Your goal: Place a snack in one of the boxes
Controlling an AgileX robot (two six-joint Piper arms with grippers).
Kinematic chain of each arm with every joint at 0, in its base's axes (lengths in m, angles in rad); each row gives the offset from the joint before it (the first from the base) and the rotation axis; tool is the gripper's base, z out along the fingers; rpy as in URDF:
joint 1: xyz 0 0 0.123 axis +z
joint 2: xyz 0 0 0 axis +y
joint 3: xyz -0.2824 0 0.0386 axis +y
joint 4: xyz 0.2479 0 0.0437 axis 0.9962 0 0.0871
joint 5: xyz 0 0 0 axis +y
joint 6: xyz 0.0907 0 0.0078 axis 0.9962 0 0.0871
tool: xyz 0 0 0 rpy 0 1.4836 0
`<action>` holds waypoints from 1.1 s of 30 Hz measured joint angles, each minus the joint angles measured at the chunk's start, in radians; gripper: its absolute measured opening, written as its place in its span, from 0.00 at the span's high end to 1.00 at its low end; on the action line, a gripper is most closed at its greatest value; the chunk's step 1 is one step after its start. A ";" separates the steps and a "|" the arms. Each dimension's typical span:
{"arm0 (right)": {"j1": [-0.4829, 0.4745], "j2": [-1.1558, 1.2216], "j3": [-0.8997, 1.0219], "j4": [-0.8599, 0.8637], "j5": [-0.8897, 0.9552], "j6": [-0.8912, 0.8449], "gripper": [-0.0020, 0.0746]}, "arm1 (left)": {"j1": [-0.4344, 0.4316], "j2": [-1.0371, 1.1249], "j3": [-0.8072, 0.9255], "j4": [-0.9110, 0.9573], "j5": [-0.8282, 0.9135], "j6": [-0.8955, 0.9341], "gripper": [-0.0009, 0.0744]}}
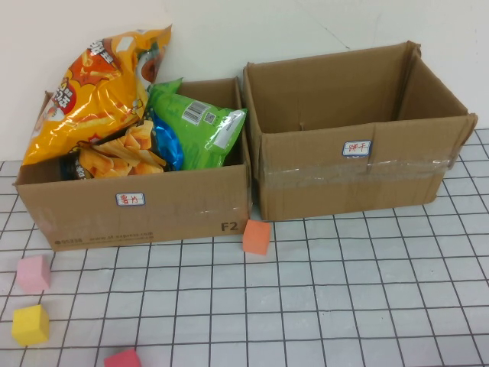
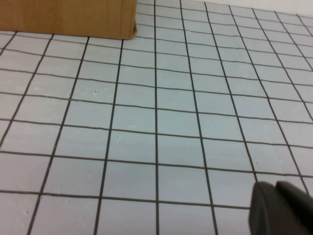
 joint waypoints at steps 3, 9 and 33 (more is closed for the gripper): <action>0.000 0.000 0.000 0.000 0.000 0.000 0.97 | 0.000 0.000 0.000 0.000 0.000 0.000 0.99; 0.000 0.000 0.000 0.000 0.000 0.000 0.97 | 0.000 0.000 0.000 0.000 0.000 0.000 0.99; 0.000 0.000 0.000 0.000 0.000 0.000 0.97 | 0.000 0.000 0.000 0.000 0.000 -0.028 0.99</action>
